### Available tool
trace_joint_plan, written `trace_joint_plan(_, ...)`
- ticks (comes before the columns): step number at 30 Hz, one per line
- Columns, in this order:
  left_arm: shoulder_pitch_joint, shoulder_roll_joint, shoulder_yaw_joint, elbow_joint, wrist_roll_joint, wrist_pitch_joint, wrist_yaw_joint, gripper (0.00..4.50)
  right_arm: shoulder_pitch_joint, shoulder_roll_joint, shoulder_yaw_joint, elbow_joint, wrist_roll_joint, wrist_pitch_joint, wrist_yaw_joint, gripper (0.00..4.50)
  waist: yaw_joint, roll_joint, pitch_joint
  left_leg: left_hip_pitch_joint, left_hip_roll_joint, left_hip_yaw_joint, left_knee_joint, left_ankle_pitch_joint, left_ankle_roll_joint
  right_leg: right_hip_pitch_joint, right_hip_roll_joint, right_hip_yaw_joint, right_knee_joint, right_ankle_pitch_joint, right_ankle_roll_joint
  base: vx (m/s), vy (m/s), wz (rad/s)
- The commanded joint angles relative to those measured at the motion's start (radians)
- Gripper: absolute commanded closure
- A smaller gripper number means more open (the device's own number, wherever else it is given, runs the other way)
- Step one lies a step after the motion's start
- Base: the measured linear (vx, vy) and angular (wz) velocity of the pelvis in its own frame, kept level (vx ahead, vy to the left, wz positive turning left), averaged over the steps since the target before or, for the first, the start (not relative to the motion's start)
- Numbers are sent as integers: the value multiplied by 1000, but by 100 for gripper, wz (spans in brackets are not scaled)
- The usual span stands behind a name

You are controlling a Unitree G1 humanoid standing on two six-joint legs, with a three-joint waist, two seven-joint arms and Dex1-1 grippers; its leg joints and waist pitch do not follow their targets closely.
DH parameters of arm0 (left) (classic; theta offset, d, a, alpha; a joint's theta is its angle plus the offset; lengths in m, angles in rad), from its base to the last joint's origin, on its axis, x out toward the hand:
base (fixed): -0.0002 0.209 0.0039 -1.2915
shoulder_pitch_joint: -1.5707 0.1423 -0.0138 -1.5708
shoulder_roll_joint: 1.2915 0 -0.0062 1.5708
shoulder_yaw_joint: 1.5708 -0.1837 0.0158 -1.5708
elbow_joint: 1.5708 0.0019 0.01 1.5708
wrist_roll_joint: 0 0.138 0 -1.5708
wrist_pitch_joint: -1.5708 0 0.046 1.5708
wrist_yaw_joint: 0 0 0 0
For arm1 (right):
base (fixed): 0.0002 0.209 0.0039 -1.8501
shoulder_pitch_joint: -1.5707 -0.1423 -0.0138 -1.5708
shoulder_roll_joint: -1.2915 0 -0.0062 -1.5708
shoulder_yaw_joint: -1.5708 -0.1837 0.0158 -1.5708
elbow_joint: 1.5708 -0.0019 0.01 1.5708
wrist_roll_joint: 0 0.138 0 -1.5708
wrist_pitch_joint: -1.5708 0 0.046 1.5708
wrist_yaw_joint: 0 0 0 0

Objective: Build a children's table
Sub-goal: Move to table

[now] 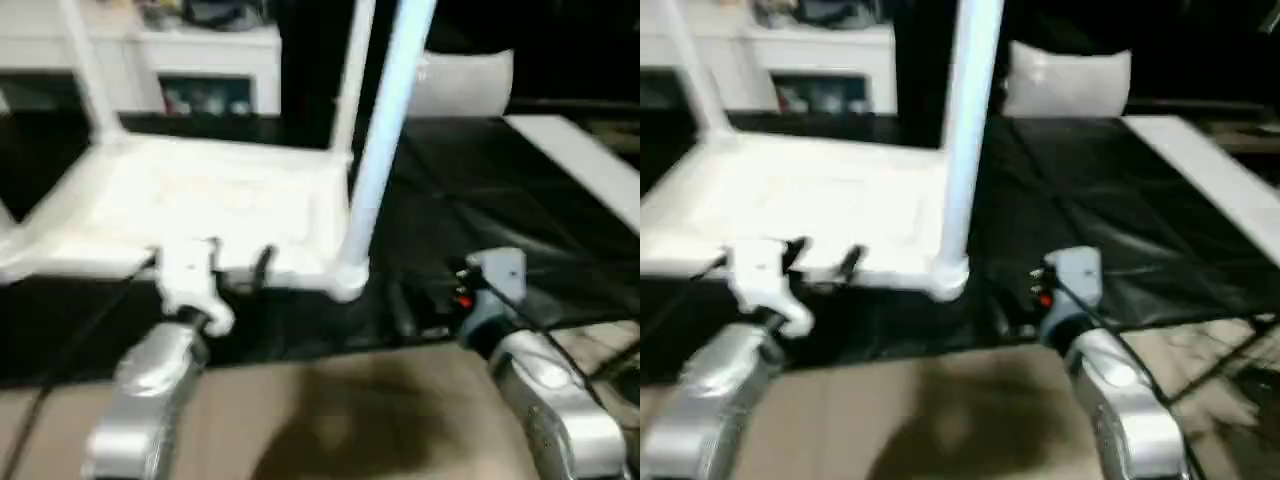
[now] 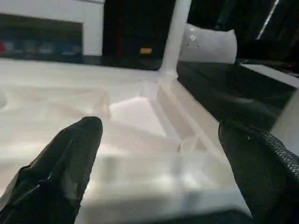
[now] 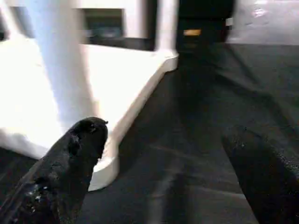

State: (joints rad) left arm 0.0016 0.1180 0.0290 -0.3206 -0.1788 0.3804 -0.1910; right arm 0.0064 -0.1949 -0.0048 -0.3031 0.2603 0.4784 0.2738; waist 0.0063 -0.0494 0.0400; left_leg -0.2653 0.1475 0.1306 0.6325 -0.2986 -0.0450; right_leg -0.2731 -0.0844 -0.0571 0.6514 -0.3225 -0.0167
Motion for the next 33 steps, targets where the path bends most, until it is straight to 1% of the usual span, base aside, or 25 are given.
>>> trace_joint_plan(1,-12,-9,-24,6,9,12,2,8,1,-17,-15,4,-12,-2,7,0,38,12,-40,-89,-9,3,-18,-92,200,103,-108,114,-160,-100,-189,143,-15,8)
trace_joint_plan(2,-13,-10,-24,7,11,11,2,8,-2,-23,-11,6,-12,2,11,0,44,-6,-53,-121,-13,0,21,-28,191,137,-121,138,-170,-122,-217,154,-2,0)
trace_joint_plan(3,-14,-8,-28,6,13,10,4,8,-8,-32,-5,13,-22,4,11,0,73,-17,-61,-224,-10,-23,81,66,236,192,-162,106,-173,-10,-203,154,-2,0)
trace_joint_plan(4,-14,-7,-30,6,12,9,5,8,-10,-36,-2,16,-31,2,9,0,64,14,-60,-239,16,-41,62,129,276,177,-181,29,-182,128,-111,181,24,19)
trace_joint_plan(5,-14,-6,-31,6,11,9,6,8,-11,-37,-1,19,-35,3,7,0,65,33,-55,-207,23,-43,15,163,282,151,-140,-27,-187,112,-80,198,45,59)
trace_joint_plan(6,-14,-6,-31,6,11,9,6,8,-11,-37,-1,19,-35,3,7,0,40,81,-53,-97,16,-77,-62,166,322,110,-6,-117,-145,-6,-42,198,45,59)
trace_joint_plan(7,-14,0,-35,5,14,11,4,8,-8,-26,-9,21,-30,-6,-4,0,-25,103,-78,77,50,-251,-58,250,600,-60,92,-103,47,-174,30,238,4,60)
trace_joint_plan(8,-14,1,-35,5,16,12,3,8,-6,-22,-12,21,-29,-11,-9,0,-12,95,-80,93,74,-292,-43,325,640,-91,79,-68,79,-209,42,236,-33,60)
trace_joint_plan(9,-13,1,-37,5,17,13,2,8,-4,-17,-19,23,-24,-16,-13,0,-14,85,-80,91,142,-249,-22,417,570,-163,27,-4,104,-148,59,236,-33,60)
trace_joint_plan(10,-13,1,-37,6,19,13,2,8,-1,-14,-25,24,-21,-18,-17,0,5,77,-59,22,121,-186,-64,388,442,-151,30,3,137,-35,118,172,-16,45)
trace_joint_plan(11,-13,0,-37,6,20,13,2,8,0,-14,-28,25,-21,-18,-21,0,4,58,-56,1,117,-170,-89,330,431,-145,28,12,137,15,124,130,-17,7)
trace_joint_plan(12,-14,2,-39,5,22,14,0,8,4,-19,-35,30,-25,-37,-24,0,25,41,-34,-37,97,-115,-129,126,406,-143,22,24,100,109,80,130,-17,7)
trace_joint_plan(13,-14,4,-42,5,22,15,0,8,5,-20,-40,33,-29,-52,-21,0,26,0,-9,-78,49,-74,-150,-121,349,-91,-1,65,-14,100,37,85,-58,-5)
trace_joint_plan(14,-15,8,-44,7,18,9,-3,8,6,-28,-51,44,-48,-67,-30,0,42,-31,-20,-89,-8,-53,-89,-185,297,-59,-42,131,-109,-79,66,91,-112,4)
trace_joint_plan(15,-14,12,-48,9,17,6,-9,8,6,-28,-60,50,-47,-68,-30,0,73,-31,-32,-61,-77,-39,79,-107,202,-33,-142,218,-182,-517,65,91,-112,4)
trace_joint_plan(16,-14,25,-56,12,19,9,-20,8,5,-29,-72,56,-41,-71,-25,0,78,-32,-36,-113,-61,-67,81,12,124,20,-139,226,-147,-438,0,136,-93,7)
trace_joint_plan(17,-16,31,-60,15,20,12,-27,8,5,-27,-78,58,-39,-71,-28,0,80,-27,-30,-116,-54,-74,65,71,94,14,-128,208,-132,-323,-16,114,-33,-3)
trace_joint_plan(18,-24,46,-64,31,6,-7,-72,8,6,-25,-86,60,-21,-87,-11,0,76,-16,-22,-112,-33,-79,17,193,56,-4,-101,168,-107,-25,-54,114,-33,-3)
trace_joint_plan(19,-27,58,-68,40,-12,-18,-113,8,6,-29,-86,60,-13,-91,2,0,68,10,-26,-100,-12,-71,-48,291,34,-25,-42,109,-85,164,-78,83,-10,-2)
trace_joint_plan(20,-32,76,-72,45,-32,-32,-165,8,3,-30,-92,63,-8,-95,5,0,63,22,-24,-105,9,-74,-70,310,56,-36,-29,92,-77,225,-76,71,34,-7)
trace_joint_plan(22,-39,96,-71,50,-55,-44,-220,8,-1,-39,-95,71,-12,-97,4,0,38,38,-48,-70,50,-90,-57,384,38,-51,-25,81,-46,384,-144,70,49,-7)
trace_joint_plan(23,-47,105,-69,55,-62,-45,-241,8,-2,-51,-91,78,-18,-108,13,0,35,35,-48,-79,46,-88,-57,389,34,-43,-28,82,-46,407,-162,32,62,1)
trace_joint_plan(28,-118,221,-108,111,-106,-25,-437,8,-7,-138,-95,104,31,-89,160,0,36,36,-12,-76,57,-69,-91,-91,47,-54,-58,92,-100,-12,-218,-24,39,1)
trace_joint_plan(31,-176,305,-150,168,-140,-15,-619,34,-6,-213,-92,116,59,-100,284,0,32,30,3,-71,57,-63,-100,-215,40,-61,-65,98,-119,-251,-193,0,0,0)
trace_joint_plan(33,-222,346,-177,215,-139,-15,-714,43,-1,-267,-84,114,82,-94,367,0,31,30,-2,-76,59,-59,-100,-154,52,-58,-67,102,-117,-226,-188,0,0,0)
